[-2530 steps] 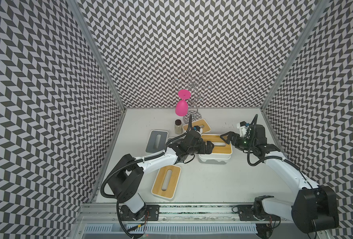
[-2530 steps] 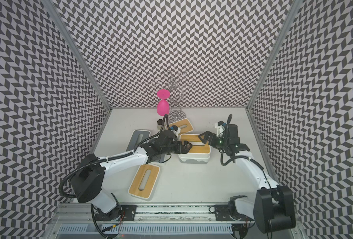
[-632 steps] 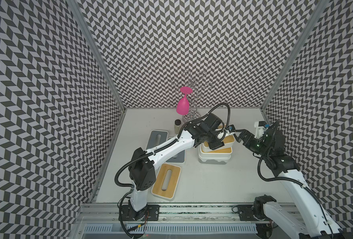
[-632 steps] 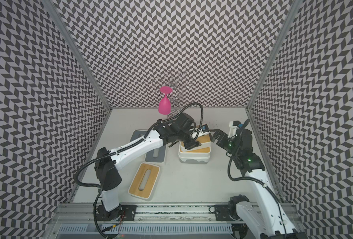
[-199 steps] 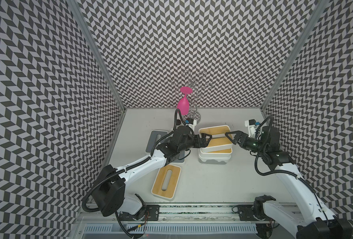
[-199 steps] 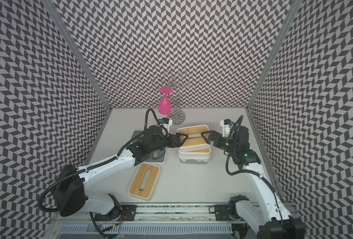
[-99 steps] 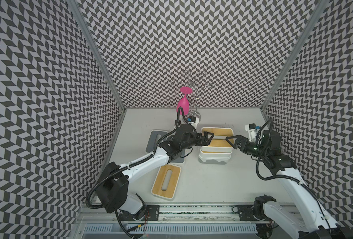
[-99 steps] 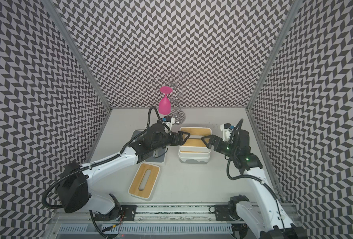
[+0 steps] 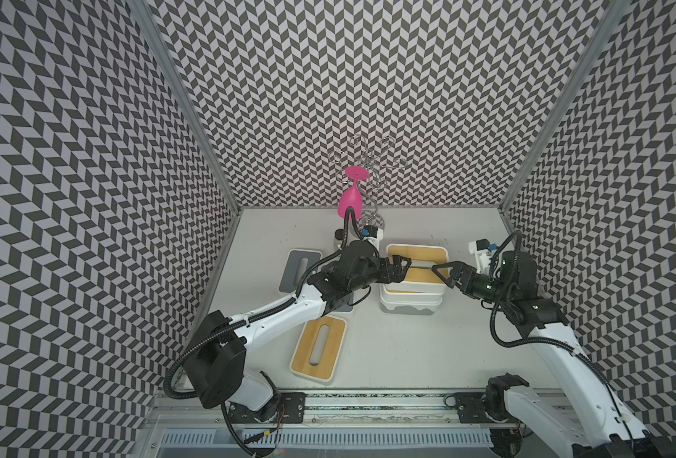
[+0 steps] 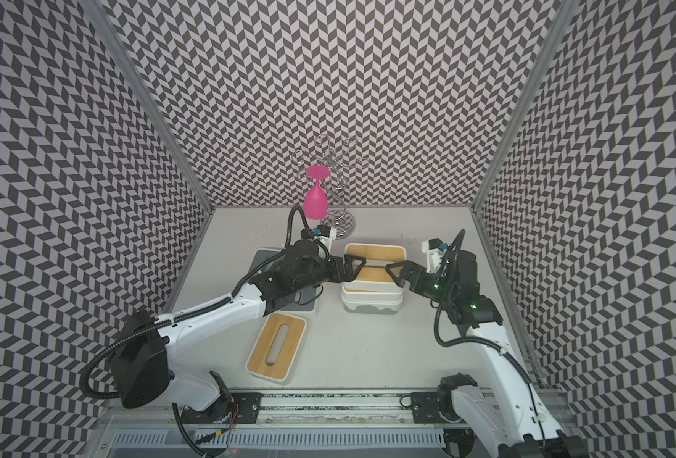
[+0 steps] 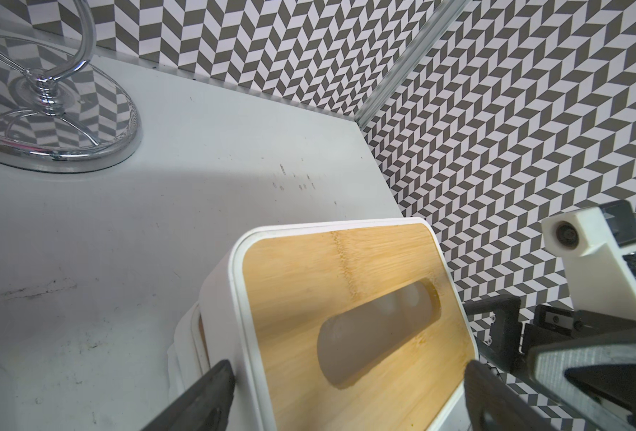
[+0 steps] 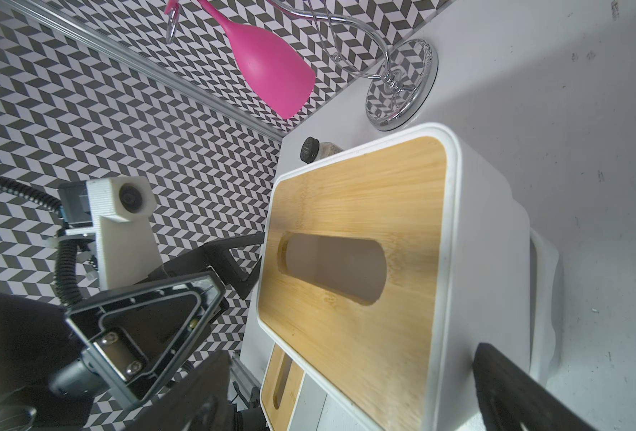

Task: Stack the tissue boxes
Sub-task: Place the tissue box at the tissue box.

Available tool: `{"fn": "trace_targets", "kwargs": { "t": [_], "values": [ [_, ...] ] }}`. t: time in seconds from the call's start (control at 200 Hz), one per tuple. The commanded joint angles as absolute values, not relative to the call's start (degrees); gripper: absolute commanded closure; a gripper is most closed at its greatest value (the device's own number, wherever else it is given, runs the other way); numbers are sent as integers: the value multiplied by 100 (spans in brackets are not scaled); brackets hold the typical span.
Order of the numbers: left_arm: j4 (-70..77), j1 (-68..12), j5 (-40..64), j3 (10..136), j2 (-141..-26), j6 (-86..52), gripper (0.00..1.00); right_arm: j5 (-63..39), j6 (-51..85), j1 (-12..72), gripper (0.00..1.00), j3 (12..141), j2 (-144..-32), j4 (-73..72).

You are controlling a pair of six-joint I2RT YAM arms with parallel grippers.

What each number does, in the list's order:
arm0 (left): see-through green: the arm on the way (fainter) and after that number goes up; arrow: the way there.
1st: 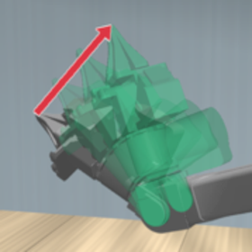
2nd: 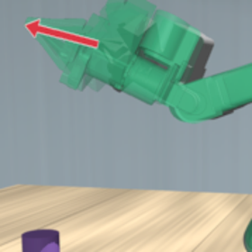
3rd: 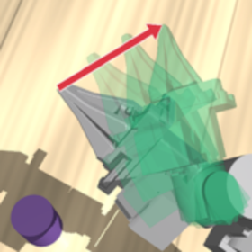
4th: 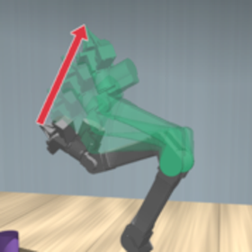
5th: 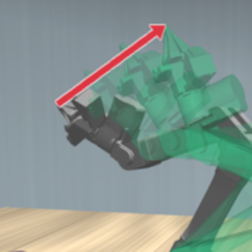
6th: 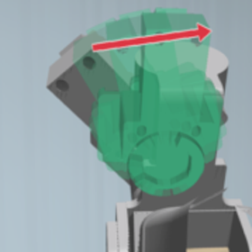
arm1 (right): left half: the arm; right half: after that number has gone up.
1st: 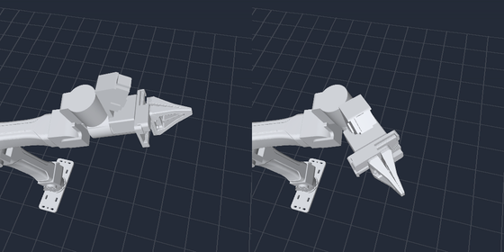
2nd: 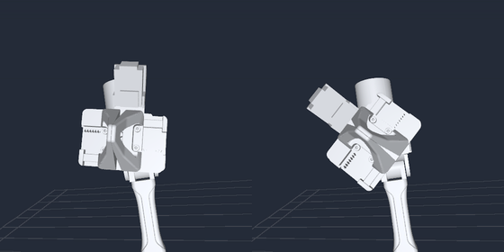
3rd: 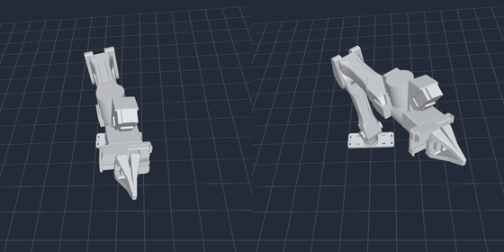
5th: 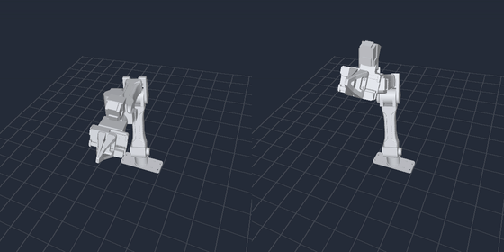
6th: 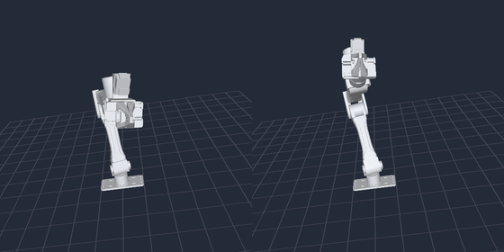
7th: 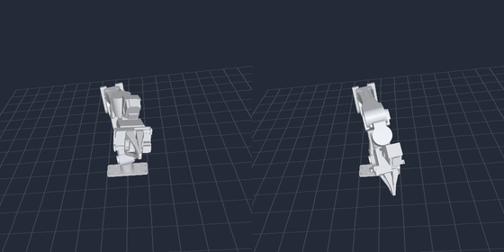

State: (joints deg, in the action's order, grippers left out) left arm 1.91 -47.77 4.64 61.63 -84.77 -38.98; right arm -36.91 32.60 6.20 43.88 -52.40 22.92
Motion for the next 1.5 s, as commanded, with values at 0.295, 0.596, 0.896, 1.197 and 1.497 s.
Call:
{"fn": "trace_targets", "kwargs": {
  "t": [0.295, 0.596, 0.896, 1.197, 1.497],
  "values": [
    [252, -5119, 258, 5921, -8097, -4260, 3, -3947, 3330, 703, 1, 4403, -5209, 2022],
    [286, -5272, 245, 5748, -7972, -4386, 3, -3944, 3297, 714, 1, 4439, -5212, 2040],
    [404, -5331, 277, 5536, -7874, -4533, 3, -4004, 3325, 738, 1, 4421, -5199, 1999],
    [453, -5475, 167, 5404, -7805, -4627, 4, -3974, 3304, 756, 1, 4430, -5212, 1986],
    [325, -5513, -27, 5347, -7712, -4647, 3, -3894, 3283, 782, 1, 4461, -5201, 2013]
  ]
}}
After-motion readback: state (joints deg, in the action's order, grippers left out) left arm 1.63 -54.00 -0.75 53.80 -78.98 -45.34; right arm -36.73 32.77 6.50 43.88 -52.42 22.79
